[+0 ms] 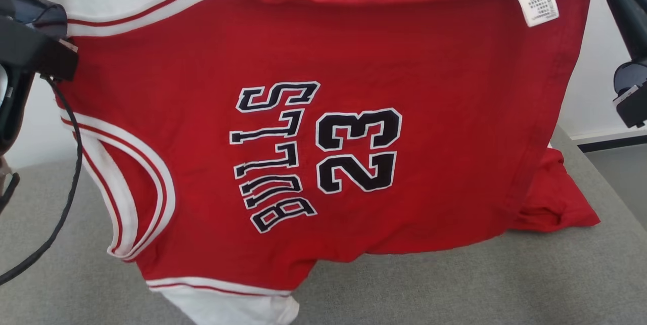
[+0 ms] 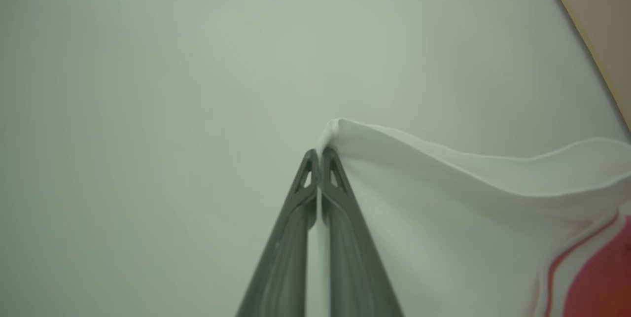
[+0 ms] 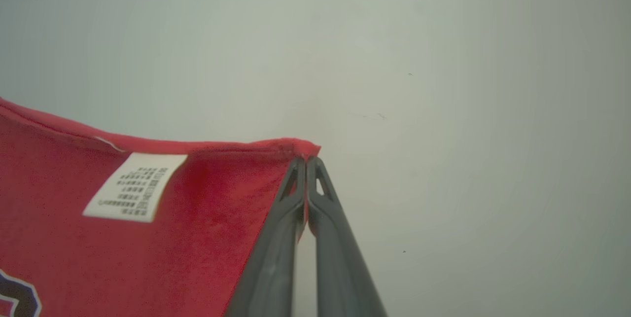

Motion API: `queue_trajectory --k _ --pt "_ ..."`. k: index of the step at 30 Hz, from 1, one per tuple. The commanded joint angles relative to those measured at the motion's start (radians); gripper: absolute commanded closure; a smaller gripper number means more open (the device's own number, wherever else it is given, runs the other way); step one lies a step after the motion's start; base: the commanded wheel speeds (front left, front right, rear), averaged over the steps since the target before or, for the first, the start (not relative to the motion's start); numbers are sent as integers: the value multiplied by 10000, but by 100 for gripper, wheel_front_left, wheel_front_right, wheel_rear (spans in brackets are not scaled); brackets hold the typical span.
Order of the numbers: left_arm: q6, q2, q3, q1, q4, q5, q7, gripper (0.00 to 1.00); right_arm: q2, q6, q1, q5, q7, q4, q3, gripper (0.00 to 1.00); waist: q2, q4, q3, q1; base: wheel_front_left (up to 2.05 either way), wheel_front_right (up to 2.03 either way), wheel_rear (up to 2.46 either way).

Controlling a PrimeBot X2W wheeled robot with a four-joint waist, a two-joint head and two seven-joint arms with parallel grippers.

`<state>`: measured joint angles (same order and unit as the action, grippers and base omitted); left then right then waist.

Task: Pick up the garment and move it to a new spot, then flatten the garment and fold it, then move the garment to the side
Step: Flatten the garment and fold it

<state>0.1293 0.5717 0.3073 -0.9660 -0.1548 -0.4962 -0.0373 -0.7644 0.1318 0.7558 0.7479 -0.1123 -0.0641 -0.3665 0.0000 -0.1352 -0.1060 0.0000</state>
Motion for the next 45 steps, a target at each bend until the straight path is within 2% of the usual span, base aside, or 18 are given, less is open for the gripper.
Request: queue_trajectory --k 1,19,25,32,38,42,45 --pt "1 109 26 -136 -8 -188 163 100 -159 -26 147 93 1 -64 -72 100 0 -5 -30 0 0 0 0" --pt "0 869 -135 201 868 -1850 1399 100 -904 -26 -5 703 31 130 -340 100 0 -35 -72 0 0 0 0" --pt "-7 848 70 81 940 -2117 1760 100 -930 -26 119 749 -131 126 -401 100 0 -32 79 0 0 0 0" --pt "3 574 1009 -927 120 -2696 2516 100 -176 -27 1059 637 -820 -565 -1189 100 0 -36 692 0 0 0 0" --pt "1 379 2713 -2679 -1214 -2962 2727 100 939 -27 2647 232 -1285 -2290 -1912 100 0 59 1995 0 0 0 0" --pt "2 601 3800 -4318 -2364 -2629 2057 100 2017 -27 4210 -425 -1355 -3781 -1985 100 0 68 3555 0 0 0 0" --pt "2 672 4238 -5714 -3493 -2050 807 100 2941 -27 5673 -1326 -852 -4986 -1671 100 0 -85 4774 0 0 0 0"
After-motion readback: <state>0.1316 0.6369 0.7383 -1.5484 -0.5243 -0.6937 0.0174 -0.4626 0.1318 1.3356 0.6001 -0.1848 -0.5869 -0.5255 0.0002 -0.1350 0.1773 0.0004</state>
